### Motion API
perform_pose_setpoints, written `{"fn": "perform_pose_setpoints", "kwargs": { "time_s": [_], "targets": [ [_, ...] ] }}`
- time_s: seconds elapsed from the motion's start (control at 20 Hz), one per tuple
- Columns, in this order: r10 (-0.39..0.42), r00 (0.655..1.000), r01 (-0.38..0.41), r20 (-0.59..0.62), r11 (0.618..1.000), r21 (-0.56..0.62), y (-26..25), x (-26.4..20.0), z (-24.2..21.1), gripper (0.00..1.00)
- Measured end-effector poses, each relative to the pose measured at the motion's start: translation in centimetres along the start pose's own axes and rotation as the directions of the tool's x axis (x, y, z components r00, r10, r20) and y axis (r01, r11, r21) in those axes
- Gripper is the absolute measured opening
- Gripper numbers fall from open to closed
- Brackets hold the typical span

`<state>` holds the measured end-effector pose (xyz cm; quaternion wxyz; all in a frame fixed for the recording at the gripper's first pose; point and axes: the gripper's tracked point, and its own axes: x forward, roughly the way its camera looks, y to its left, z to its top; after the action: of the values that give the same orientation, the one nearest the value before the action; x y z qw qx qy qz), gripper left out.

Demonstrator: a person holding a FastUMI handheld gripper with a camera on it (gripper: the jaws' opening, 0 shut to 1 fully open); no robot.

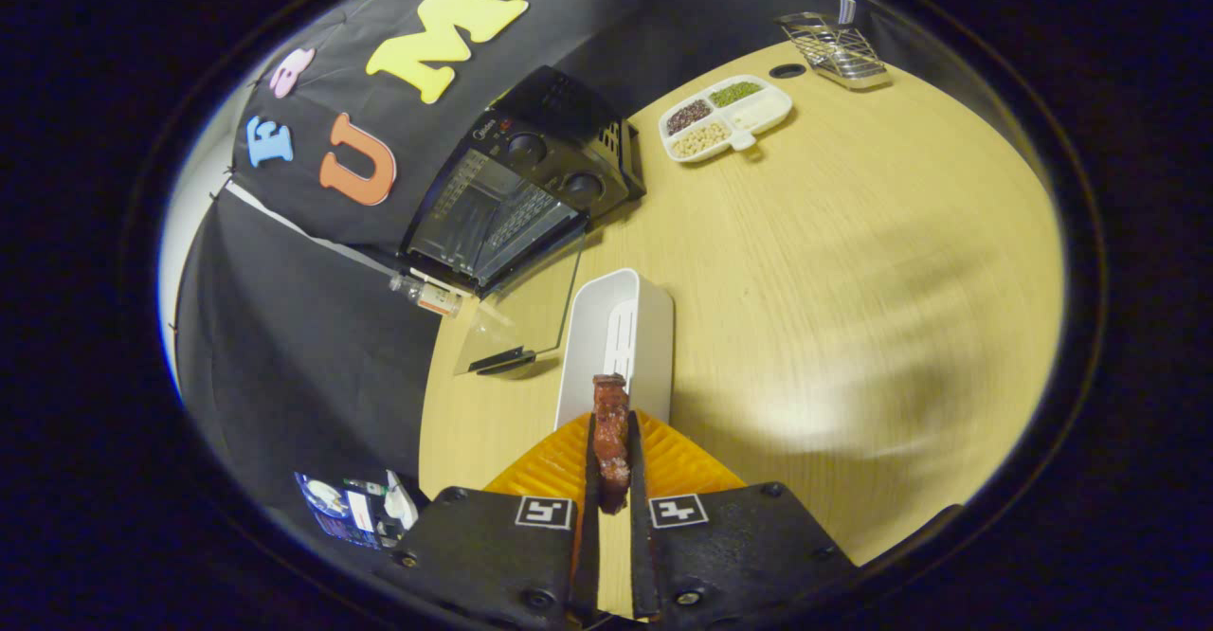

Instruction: Open the toaster oven, put the food inside, and close the toaster oven door.

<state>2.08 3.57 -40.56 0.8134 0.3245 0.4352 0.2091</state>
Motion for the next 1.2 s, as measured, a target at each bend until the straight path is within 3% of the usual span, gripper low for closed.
{"fn": "perform_pose_setpoints", "kwargs": {
  "time_s": [0.3, 0.65, 0.9, 1.2],
  "targets": [
    [-0.027, 0.994, 0.026, 0.103, 0.999, 0.02, 1.0, -2.7, 2.6, 0.15],
    [-0.019, 0.977, 0.015, 0.211, 1.0, 0.02, 7.3, -3.5, 3.9, 0.15],
    [0.005, 0.964, -0.011, 0.265, 1.0, 0.02, 12.3, -0.4, 3.6, 0.15],
    [-0.011, 0.927, -0.053, 0.374, 0.986, 0.159, 15.9, 5.7, 3.5, 0.15]
  ]
}}
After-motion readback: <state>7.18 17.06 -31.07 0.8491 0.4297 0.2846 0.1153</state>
